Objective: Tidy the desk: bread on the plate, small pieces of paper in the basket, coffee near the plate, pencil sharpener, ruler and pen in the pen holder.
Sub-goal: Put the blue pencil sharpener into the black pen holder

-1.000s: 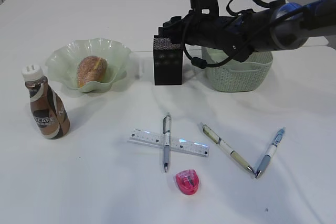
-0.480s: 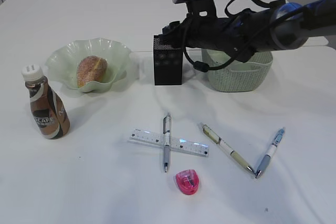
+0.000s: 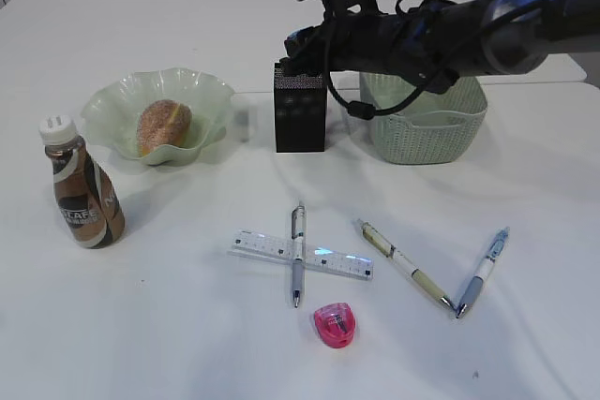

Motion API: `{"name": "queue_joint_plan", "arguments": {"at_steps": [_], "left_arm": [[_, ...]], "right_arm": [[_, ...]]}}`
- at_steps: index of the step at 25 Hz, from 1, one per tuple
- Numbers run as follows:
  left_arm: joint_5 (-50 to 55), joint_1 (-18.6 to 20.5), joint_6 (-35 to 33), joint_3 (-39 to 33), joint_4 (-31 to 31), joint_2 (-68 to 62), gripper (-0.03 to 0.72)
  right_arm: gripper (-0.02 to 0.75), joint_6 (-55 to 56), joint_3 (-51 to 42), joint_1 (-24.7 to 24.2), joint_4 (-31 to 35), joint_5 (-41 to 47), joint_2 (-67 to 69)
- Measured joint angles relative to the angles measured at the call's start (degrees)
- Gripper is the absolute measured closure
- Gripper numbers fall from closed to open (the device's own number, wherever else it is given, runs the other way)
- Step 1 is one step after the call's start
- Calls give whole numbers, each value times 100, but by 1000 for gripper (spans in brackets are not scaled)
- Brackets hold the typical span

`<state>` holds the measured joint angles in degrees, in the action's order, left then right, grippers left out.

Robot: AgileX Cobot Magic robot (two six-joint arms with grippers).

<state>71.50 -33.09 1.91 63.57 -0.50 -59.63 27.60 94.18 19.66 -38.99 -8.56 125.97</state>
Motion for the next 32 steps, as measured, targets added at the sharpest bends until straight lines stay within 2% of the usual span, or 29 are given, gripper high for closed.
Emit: {"name": "queue_joint_plan", "arguments": {"at_steps": [24,32], "left_arm": [[-52,0,10,0,-13,0,346],[-52,0,10,0,-13,0,346]], "right_arm": [[393,0,274,0,-510,167,204],[374,11,274,0,-917,167,204]]}}
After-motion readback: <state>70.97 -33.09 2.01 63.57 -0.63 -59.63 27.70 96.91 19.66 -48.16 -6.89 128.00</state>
